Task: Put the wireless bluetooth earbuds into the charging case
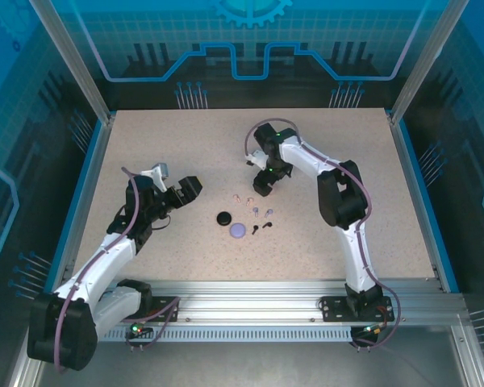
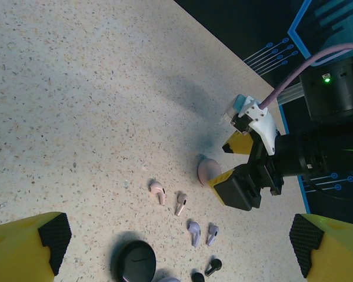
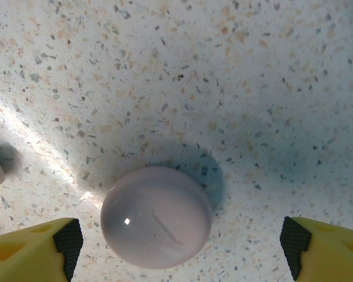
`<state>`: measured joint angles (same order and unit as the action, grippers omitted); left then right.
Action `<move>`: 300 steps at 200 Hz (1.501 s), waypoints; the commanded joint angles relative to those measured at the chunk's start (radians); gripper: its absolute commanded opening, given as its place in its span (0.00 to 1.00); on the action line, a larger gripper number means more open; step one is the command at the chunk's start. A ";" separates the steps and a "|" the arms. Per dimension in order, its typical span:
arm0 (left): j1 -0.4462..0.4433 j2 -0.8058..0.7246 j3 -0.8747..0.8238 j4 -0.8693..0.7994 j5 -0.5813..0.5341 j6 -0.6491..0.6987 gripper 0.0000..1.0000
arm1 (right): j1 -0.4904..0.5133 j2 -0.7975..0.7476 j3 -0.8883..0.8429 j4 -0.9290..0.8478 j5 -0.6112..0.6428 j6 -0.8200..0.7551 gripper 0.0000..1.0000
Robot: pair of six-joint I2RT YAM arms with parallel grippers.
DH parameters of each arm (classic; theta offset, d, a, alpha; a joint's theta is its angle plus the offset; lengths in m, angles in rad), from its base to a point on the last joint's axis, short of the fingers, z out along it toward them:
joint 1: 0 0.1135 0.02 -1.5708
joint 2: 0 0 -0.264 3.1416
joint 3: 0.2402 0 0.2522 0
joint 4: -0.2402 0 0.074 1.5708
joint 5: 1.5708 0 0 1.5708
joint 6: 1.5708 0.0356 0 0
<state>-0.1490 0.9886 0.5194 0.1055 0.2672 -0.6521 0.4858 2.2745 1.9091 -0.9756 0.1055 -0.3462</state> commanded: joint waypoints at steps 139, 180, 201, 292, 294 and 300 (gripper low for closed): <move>-0.009 0.010 0.028 -0.028 -0.004 0.029 0.99 | 0.041 0.083 0.035 -0.075 -0.055 -0.142 0.82; -0.010 0.011 0.022 -0.026 -0.005 0.029 0.99 | 0.042 0.023 -0.009 -0.070 -0.054 -0.135 0.78; -0.009 0.012 0.019 -0.024 -0.006 0.028 0.99 | 0.041 0.002 -0.035 -0.060 -0.055 -0.132 0.78; -0.011 0.010 0.018 -0.020 -0.003 0.025 0.99 | 0.049 -0.008 -0.063 -0.009 -0.042 -0.103 0.72; -0.010 0.009 0.018 -0.021 -0.003 0.025 0.99 | 0.047 -0.005 -0.062 -0.008 -0.041 -0.101 0.72; -0.011 0.009 0.018 -0.021 -0.003 0.025 0.99 | 0.048 0.002 -0.054 -0.010 -0.039 -0.096 0.72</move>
<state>-0.1490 0.9962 0.5209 0.0917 0.2668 -0.6456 0.5156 2.2864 1.8473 -0.9825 0.0757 -0.4675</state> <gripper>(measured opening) 0.988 0.719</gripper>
